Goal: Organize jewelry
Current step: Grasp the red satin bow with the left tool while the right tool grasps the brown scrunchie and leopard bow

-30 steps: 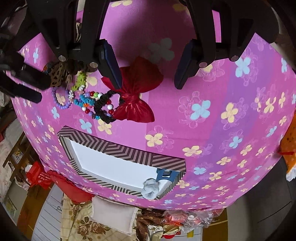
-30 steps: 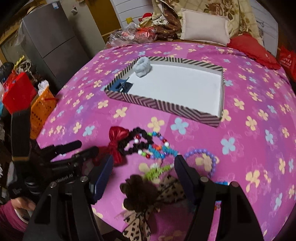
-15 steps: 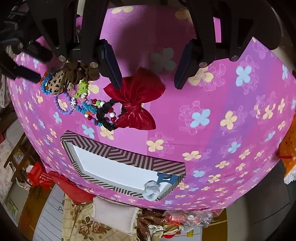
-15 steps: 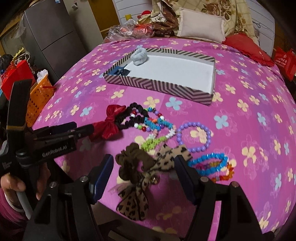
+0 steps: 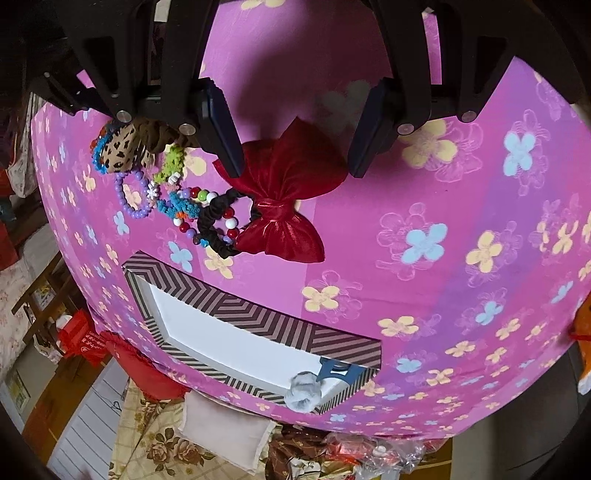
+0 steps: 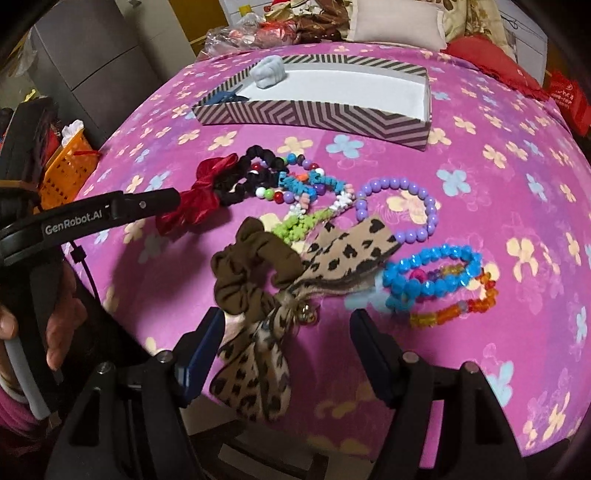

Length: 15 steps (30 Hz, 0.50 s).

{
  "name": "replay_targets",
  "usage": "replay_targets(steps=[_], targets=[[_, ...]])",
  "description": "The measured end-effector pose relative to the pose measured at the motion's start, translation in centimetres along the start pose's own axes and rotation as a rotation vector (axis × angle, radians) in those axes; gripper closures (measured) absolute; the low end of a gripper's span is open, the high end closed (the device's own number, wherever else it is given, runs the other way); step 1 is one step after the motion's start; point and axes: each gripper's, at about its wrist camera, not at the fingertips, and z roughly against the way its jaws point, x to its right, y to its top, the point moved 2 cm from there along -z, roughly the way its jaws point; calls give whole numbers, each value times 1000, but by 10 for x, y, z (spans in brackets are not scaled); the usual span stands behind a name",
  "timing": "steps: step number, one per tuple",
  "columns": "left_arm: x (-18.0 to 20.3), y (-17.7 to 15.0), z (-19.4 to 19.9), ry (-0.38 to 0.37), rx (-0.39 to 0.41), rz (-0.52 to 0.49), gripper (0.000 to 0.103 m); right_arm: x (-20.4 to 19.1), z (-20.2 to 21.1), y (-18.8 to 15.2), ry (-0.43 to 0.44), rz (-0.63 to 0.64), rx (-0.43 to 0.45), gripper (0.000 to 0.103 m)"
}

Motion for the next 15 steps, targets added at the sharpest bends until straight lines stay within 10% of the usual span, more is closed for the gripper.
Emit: replay_targets(steps=[15], targets=[[8,8,-26,13,-15,-6,44,-12,-21,11,-49,88,38,30]])
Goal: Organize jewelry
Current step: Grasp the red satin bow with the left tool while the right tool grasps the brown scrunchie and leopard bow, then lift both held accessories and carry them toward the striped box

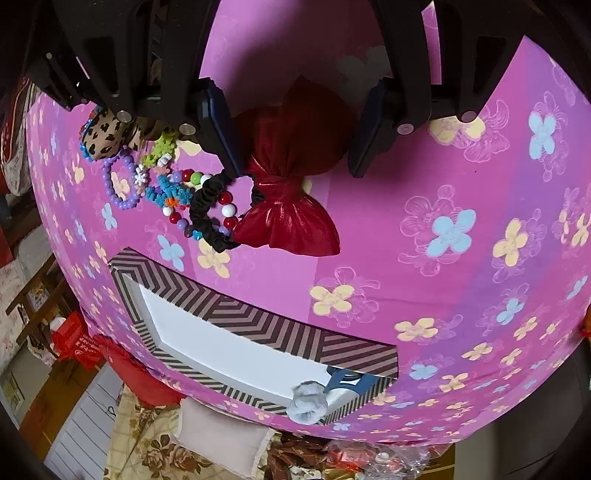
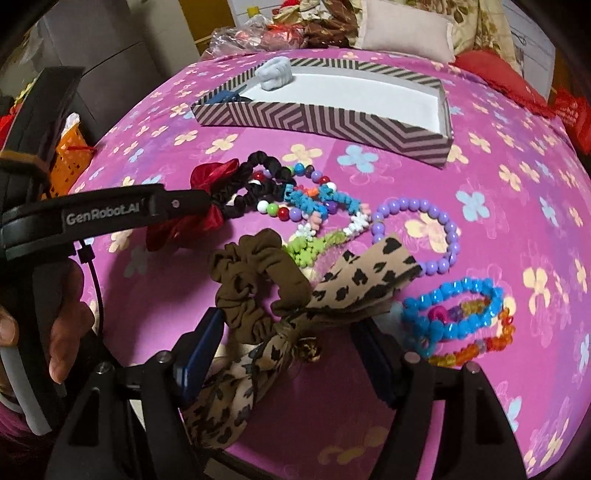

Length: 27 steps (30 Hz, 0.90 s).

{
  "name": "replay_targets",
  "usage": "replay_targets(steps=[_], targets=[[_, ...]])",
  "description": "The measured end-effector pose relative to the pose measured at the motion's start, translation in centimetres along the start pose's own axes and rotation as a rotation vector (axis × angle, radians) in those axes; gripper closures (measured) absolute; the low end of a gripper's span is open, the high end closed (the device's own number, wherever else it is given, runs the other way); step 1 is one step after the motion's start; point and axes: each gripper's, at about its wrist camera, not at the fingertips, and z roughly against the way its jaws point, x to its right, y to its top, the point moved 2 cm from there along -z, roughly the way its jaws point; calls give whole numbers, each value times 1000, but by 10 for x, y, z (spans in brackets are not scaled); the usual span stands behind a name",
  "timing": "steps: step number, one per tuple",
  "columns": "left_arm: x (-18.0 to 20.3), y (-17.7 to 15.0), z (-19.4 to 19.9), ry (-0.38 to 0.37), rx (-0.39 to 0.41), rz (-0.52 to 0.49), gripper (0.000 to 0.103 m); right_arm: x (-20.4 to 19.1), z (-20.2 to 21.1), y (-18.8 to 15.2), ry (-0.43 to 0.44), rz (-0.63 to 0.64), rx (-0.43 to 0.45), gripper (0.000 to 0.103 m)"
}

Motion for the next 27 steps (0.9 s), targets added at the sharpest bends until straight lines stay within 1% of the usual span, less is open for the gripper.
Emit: replay_targets(steps=[1,2,3,4,5,6,7,9,12,14,17,20,24,27], targets=[[0,0,-1,-4,1,-7,56,-1,0,-1,-9,15,3,31],[1,0,-2,-5,-2,-13,65,-2,0,-1,-25,34,8,36],[1,-1,-2,-10,-2,-20,68,-3,0,-2,-27,45,13,44],[0,-1,-1,-19,0,-22,75,-3,1,-2,-20,50,20,48],[-1,-1,-1,-26,-1,-21,79,-2,2,-1,-13,49,23,55],[-3,-2,1,-39,-1,-18,80,0,3,-2,-10,50,25,60],[-4,-2,3,-45,1,-17,83,1,3,-2,-8,56,25,61],[-7,-3,8,-50,7,-17,83,1,5,-4,2,58,24,67],[-11,-2,20,-56,26,-19,83,1,12,-5,43,51,36,70],[-13,0,29,-54,44,-24,83,-1,19,-3,52,63,49,71],[-16,2,41,-69,60,-28,83,1,29,0,94,45,66,71],[-19,5,50,-72,79,-25,83,1,39,4,113,37,88,71],[-22,9,58,-132,65,-14,83,1,50,12,132,34,112,71],[-25,11,64,-139,72,-12,83,0,56,17,136,36,130,71]])
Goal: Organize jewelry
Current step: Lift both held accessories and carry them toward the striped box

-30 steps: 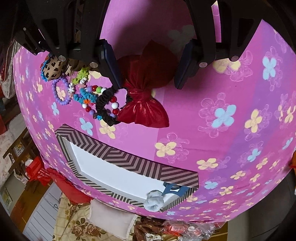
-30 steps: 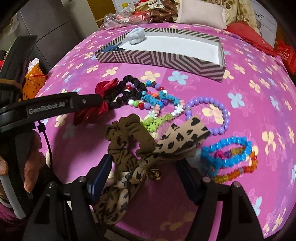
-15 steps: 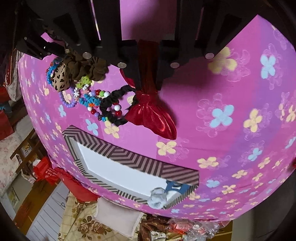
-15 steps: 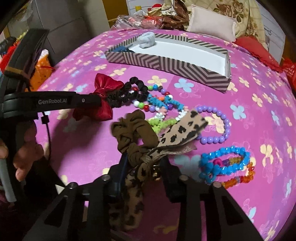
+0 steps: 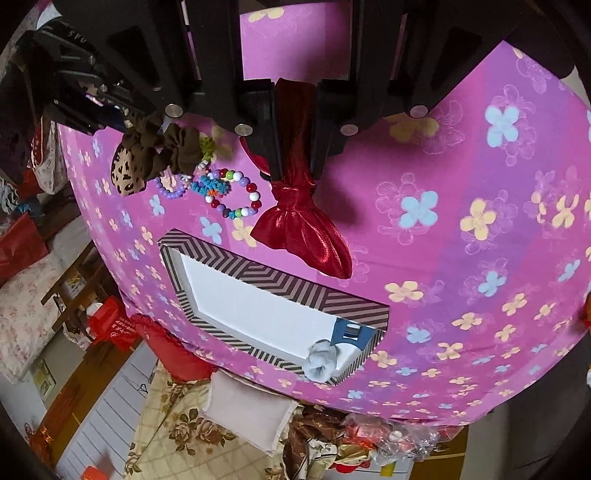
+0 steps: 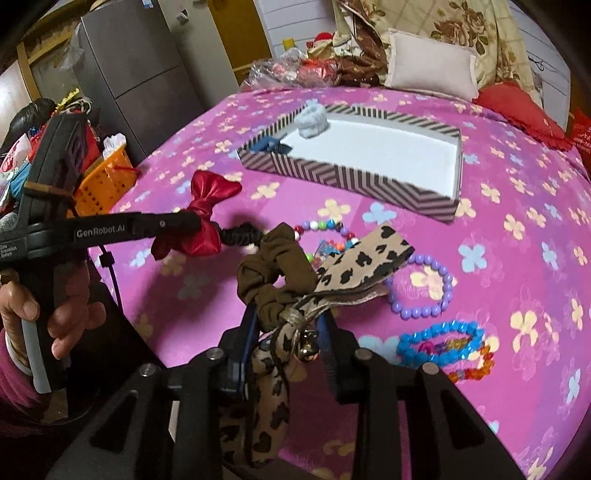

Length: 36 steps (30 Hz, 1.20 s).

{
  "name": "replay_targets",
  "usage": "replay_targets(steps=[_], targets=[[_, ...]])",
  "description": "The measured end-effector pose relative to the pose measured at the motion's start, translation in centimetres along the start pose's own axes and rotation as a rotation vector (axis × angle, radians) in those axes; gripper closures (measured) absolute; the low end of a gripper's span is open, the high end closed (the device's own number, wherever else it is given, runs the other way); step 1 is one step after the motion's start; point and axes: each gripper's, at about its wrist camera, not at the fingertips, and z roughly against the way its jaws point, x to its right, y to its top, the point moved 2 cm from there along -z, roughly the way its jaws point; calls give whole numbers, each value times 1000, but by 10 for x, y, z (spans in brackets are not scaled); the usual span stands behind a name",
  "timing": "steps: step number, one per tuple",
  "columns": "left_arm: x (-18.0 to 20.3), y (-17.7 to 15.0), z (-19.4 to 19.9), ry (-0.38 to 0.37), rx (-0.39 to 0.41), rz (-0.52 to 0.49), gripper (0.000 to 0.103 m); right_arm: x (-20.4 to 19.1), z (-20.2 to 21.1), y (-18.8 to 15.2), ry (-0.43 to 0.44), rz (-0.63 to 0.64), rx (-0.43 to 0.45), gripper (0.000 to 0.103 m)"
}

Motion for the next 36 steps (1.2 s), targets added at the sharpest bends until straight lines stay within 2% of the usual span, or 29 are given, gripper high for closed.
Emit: replay_targets(steps=[2,7,9,13,15,19,24,28,29,31,32,34,35,36], targets=[[-1,1,3,-7,3,3,83,0,3,2,1,-3,7,71],[-11,6,11,-112,-12,46,83,1,4,6,6,-7,9,71],[-17,7,9,-59,-21,55,83,1,4,6,11,-8,10,71],[-24,11,17,-135,-24,101,83,-2,5,8,21,-7,14,71],[-25,14,19,-101,-13,96,83,-2,3,10,25,-8,12,71],[-25,23,30,-184,1,129,83,-4,4,16,33,-1,19,71],[-23,30,33,-152,14,110,83,-5,2,22,39,3,23,70],[-17,30,35,-252,1,117,83,-5,0,24,45,0,20,70],[-18,31,33,-256,-1,124,82,-4,-1,24,46,-3,18,70],[-22,31,24,-189,-25,132,81,-4,-2,24,51,-8,17,70],[-23,30,23,-183,-29,140,81,-4,-2,24,51,-8,18,70],[-26,27,20,-233,-43,150,81,-5,-1,23,51,-4,21,70],[-27,25,19,-232,-42,148,81,-4,-1,24,51,-5,22,70],[-27,24,16,-201,-43,137,81,-4,-1,24,55,-8,20,70]])
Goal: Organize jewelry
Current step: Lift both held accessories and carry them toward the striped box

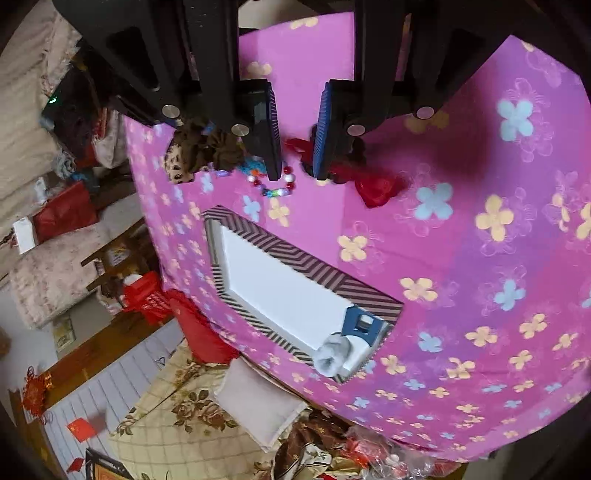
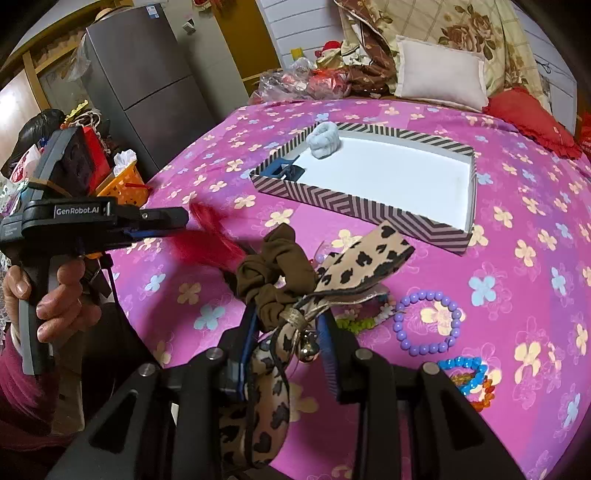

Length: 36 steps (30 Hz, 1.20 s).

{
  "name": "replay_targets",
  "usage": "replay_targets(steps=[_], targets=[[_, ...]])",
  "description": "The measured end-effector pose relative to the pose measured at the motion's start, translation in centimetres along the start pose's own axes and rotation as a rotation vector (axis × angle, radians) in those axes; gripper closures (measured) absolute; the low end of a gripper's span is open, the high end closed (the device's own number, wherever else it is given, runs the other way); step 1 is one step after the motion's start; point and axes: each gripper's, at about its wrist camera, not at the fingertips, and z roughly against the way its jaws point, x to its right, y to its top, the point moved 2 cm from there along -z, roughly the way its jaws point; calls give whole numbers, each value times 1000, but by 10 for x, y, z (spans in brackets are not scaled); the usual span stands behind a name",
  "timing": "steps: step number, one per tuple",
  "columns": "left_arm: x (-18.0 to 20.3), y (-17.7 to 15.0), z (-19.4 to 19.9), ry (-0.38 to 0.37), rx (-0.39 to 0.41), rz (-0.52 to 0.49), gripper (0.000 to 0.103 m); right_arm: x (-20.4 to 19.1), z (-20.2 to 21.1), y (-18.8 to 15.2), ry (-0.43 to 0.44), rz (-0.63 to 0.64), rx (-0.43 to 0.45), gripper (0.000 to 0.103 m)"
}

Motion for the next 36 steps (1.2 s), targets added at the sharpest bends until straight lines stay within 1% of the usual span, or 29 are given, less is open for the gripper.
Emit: replay_targets(steps=[1,4,7,9,10,11,13,17,19,21,22,23,24,25,26,27,29,30,34,36], targets=[[-2,-2,-4,57,-4,-15,81,0,-1,1,2,-1,-2,70],[-8,-7,-6,74,-8,-9,81,-1,-4,2,6,6,-7,70],[-11,-9,-4,112,7,-14,81,-3,-7,3,16,6,-11,70],[-16,-11,-4,124,-2,16,69,-4,-10,2,19,12,-19,70],[-20,-14,-3,130,-5,42,54,-4,-11,2,20,13,-22,70],[-24,-17,-3,136,2,68,46,-5,-12,2,21,11,-23,70],[-29,-22,-5,162,7,104,43,-3,-14,2,23,7,-26,70],[-40,-29,-24,216,-14,202,43,-2,-19,2,30,0,-34,70],[-45,-29,-34,220,-20,246,43,-2,-20,2,35,2,-35,70],[-48,-27,-41,221,-9,275,43,-4,-20,0,37,5,-37,70],[-49,-25,-45,232,8,271,44,-4,-20,0,38,4,-39,70],[-50,-24,-48,241,15,271,55,-3,-20,-1,38,3,-40,70],[-53,-23,-52,248,16,279,63,-2,-20,-2,38,1,-41,70],[-54,-21,-53,234,20,278,72,-1,-21,-3,38,-3,-41,70],[-55,-20,-54,218,22,278,78,0,-21,-4,39,-8,-41,70],[-56,-18,-54,207,22,282,81,2,-21,-5,40,-12,-41,70],[-53,-13,-46,199,39,270,95,4,-21,-5,39,-16,-41,70],[-49,-9,-41,193,46,259,95,4,-21,-5,38,-17,-41,70],[-23,8,-11,123,95,183,95,6,-19,-3,40,-25,-33,70],[-12,15,-1,93,99,159,95,6,-18,-2,41,-27,-28,70]])
